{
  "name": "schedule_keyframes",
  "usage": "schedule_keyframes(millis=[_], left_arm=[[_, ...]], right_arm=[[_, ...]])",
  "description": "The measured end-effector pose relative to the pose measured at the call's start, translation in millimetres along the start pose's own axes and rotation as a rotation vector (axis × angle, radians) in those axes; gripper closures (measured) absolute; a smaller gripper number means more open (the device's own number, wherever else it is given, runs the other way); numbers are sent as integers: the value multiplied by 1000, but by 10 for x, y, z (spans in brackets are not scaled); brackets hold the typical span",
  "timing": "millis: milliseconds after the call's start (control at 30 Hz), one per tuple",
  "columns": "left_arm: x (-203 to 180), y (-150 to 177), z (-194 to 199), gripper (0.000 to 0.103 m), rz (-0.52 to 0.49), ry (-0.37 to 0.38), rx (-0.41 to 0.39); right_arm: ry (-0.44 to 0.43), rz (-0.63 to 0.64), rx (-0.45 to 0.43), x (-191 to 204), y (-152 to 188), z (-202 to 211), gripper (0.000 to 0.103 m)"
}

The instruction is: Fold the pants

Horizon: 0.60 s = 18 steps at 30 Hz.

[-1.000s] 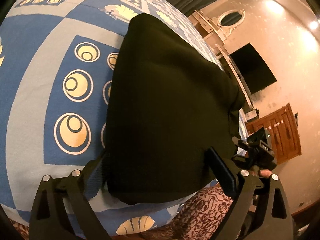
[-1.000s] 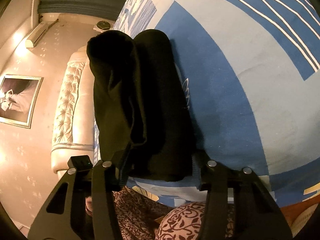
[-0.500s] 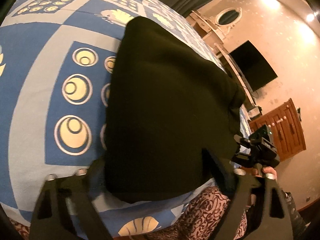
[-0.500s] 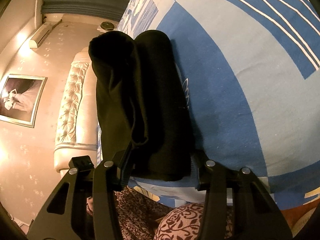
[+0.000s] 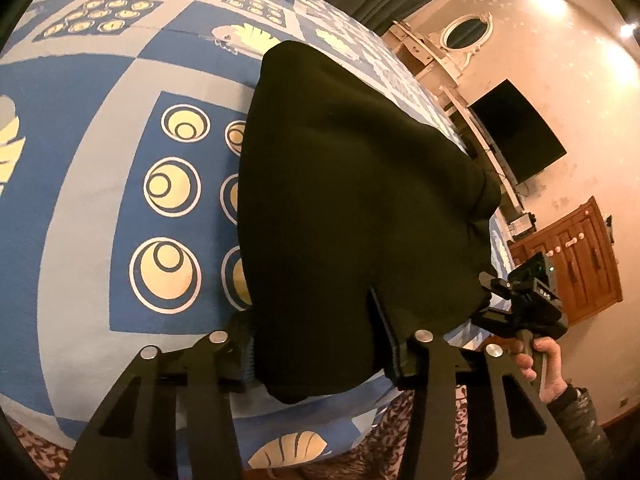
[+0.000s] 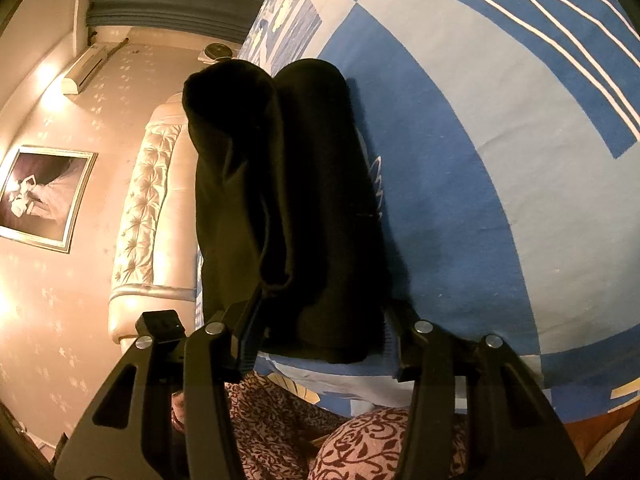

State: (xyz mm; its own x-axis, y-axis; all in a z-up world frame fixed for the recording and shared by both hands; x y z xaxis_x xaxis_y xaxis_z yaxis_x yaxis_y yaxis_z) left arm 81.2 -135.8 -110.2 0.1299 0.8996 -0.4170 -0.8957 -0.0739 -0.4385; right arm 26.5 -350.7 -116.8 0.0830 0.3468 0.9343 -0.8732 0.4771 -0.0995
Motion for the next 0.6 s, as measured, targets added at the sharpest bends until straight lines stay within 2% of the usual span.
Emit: schedule_keyframes(millis=[167,467,600], left_arm=[[-2,-14,17,61,-8,-14,-10],[114,-37,24,63,43,10,13],[173,-50,68,64,50,0,-1]], right_arm=[[1,7,-5,24,-1,-26,57],[24,31,-7,108,-18,-128,59],[29,38,0,164,-9,-228,60]])
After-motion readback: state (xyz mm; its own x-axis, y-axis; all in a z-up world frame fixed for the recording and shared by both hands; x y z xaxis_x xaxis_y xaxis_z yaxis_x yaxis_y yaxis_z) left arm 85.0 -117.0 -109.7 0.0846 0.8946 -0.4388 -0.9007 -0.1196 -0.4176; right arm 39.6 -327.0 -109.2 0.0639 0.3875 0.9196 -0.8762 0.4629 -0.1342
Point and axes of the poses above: each gripper's, at about its wrist camera, not at the fingertips, and z roughly against the way its jaws point, x to its left, y to its underside, the point moved 7 cm from there along -z, roughly the way its jaws point, and after that the axes turned 12 degrees about -y, right-handed, at the moved point
